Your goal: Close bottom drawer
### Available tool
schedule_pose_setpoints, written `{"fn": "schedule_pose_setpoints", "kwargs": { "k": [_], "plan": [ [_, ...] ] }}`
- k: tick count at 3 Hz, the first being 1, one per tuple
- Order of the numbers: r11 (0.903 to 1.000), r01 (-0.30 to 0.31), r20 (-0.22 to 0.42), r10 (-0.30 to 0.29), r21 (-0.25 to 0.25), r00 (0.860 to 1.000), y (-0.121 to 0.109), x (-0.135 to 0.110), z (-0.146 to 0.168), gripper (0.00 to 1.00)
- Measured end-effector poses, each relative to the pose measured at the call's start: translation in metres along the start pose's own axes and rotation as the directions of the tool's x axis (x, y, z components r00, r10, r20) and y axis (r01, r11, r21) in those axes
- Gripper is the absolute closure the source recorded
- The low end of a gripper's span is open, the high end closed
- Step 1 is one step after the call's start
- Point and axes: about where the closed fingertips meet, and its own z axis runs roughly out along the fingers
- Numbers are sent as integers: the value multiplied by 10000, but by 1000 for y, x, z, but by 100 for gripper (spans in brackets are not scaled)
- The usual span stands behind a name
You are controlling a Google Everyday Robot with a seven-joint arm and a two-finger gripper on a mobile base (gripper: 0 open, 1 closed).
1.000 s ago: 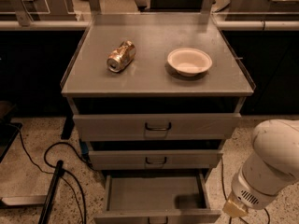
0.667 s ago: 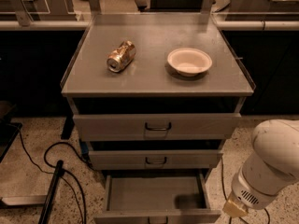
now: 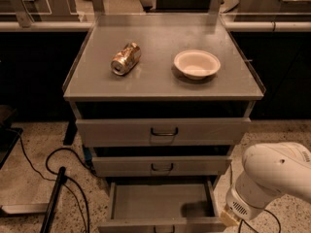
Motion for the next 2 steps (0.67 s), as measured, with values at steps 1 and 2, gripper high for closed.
{"fn": "schedule_pose_setpoints", "kwargs": {
  "k": [1,2],
  "plan": [
    [9993,-332,119,335,-193,9994,-10,-13,40,100],
    [9993,-332,119,335,-193,9994,-10,-13,40,100]
  ]
}}
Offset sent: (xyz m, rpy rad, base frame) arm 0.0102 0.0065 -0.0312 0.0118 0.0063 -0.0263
